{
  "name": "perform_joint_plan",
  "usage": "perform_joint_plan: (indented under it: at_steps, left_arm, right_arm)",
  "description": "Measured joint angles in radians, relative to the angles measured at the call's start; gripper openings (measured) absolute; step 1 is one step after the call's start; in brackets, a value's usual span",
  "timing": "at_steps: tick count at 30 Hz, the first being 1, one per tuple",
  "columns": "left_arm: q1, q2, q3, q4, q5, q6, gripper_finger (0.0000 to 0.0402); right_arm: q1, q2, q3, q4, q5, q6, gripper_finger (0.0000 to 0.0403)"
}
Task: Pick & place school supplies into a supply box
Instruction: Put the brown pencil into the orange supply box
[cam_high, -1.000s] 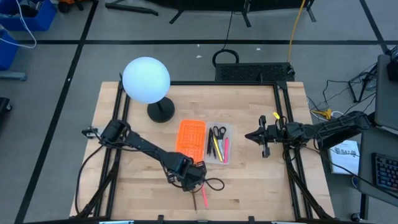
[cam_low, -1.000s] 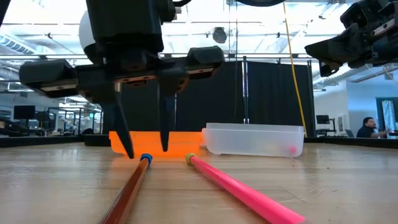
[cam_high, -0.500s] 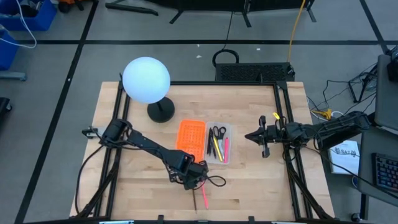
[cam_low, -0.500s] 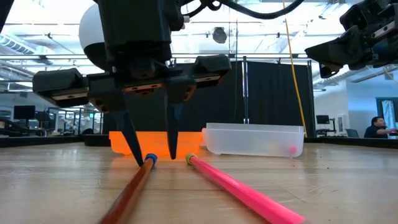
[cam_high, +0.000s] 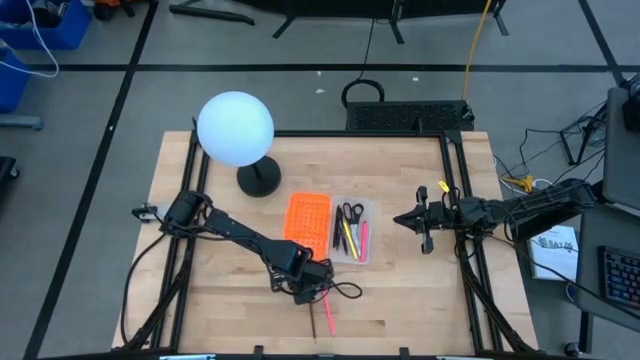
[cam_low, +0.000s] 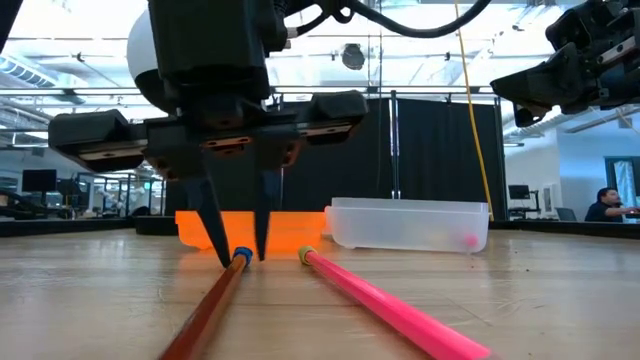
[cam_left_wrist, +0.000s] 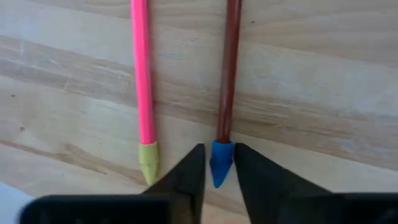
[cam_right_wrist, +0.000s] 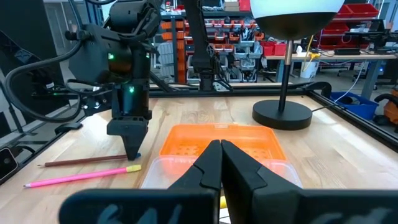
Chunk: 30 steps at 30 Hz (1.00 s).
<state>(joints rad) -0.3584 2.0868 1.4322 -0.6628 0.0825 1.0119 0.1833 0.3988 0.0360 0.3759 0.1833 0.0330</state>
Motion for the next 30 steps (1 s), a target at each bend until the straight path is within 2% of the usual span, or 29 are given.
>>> perform_joint_plan:
  at_steps: [5, 7, 11, 14, 19, 23, 26, 30]
  left_arm:
    - [0.0, 0.0, 0.0, -0.003, 0.003, -0.019, 0.0027]
    - [0.0, 0.0, 0.0, -0.003, 0.003, -0.019, 0.0016]
    - [-0.005, 0.001, 0.0, -0.002, -0.011, -0.005, 0.003]
    - [-0.02, -0.008, -0.001, -0.011, -0.075, 0.031, 0.0035]
    - [-0.032, -0.035, 0.033, -0.092, -0.176, 0.061, 0.0015]
    - [-0.027, -0.08, 0.079, -0.161, -0.239, 0.096, 0.0014]
    - [-0.03, -0.095, 0.107, -0.228, -0.314, 0.15, 0.0018]
    - [-0.009, -0.135, 0.151, -0.225, -0.374, 0.272, 0.0023]
  right_arm:
    - [0.0, 0.0, 0.0, 0.0, 0.0, 0.0, 0.0]
    - [0.0, 0.0, 0.0, 0.0, 0.0, 0.0, 0.0]
    - [0.0, 0.0, 0.0, 0.0, 0.0, 0.0, 0.0]
    - [0.0, 0.0, 0.0, 0.0, -0.001, 0.0, 0.0]
    - [0.0, 0.0, 0.0, 0.0, -0.001, 0.0, 0.0]
    - [0.0, 0.0, 0.0, 0.0, 0.0, 0.0, 0.0]
    - [0.0, 0.001, 0.0, 0.0, 0.0, 0.0, 0.0]
    - [0.0, 0.002, 0.0, 0.0, 0.0, 0.0, 0.0]
